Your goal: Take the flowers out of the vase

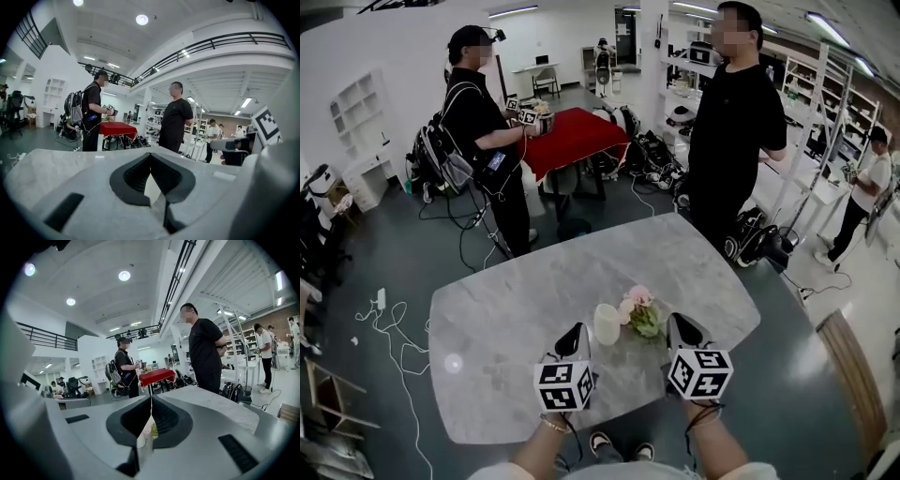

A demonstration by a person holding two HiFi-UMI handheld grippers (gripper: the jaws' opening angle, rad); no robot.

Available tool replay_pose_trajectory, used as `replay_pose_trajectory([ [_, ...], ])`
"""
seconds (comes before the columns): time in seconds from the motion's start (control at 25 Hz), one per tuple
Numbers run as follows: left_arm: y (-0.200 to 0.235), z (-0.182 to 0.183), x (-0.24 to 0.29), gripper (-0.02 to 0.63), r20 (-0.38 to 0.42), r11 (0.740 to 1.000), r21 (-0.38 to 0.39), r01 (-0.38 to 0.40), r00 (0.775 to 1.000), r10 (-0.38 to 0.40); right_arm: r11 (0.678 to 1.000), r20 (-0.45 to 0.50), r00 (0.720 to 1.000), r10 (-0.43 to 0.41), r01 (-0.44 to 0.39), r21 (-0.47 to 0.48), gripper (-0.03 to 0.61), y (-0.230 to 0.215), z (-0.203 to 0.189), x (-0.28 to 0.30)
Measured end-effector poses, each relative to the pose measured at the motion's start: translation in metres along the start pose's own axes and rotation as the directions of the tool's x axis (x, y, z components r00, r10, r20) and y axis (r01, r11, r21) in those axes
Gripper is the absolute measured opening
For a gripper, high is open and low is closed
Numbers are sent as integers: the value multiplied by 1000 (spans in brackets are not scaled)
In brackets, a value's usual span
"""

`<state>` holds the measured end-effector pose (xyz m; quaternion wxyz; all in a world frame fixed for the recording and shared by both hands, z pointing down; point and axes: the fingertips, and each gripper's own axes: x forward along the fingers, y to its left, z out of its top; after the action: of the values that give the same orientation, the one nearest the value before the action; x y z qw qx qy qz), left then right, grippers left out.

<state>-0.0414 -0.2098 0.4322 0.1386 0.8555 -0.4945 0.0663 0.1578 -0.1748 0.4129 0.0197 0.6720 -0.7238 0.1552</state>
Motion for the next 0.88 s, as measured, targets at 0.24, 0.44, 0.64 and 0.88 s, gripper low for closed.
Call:
replay_pose_trajectory([
  [0.24,-18,-18,-11,9,-18,999,-7,-34,999,34,1000,-19,1000,22,-21,6,8,-9,-19,-22],
  [0.44,-29,-17,-15,9,-14,998,-20,-62,998,62,998,-29,998,55,-55,-18,8,-9,-17,-31],
  [0.64,-43,-17,-18,9,-6,997,-34,-64,998,64,997,-34,997,68,-69,-29,8,-13,-15,-39],
  [0.88,-45,-18,-27,9,-4,997,-35,-74,997,74,994,-39,994,99,-100,-47,5,-2,-14,-43],
])
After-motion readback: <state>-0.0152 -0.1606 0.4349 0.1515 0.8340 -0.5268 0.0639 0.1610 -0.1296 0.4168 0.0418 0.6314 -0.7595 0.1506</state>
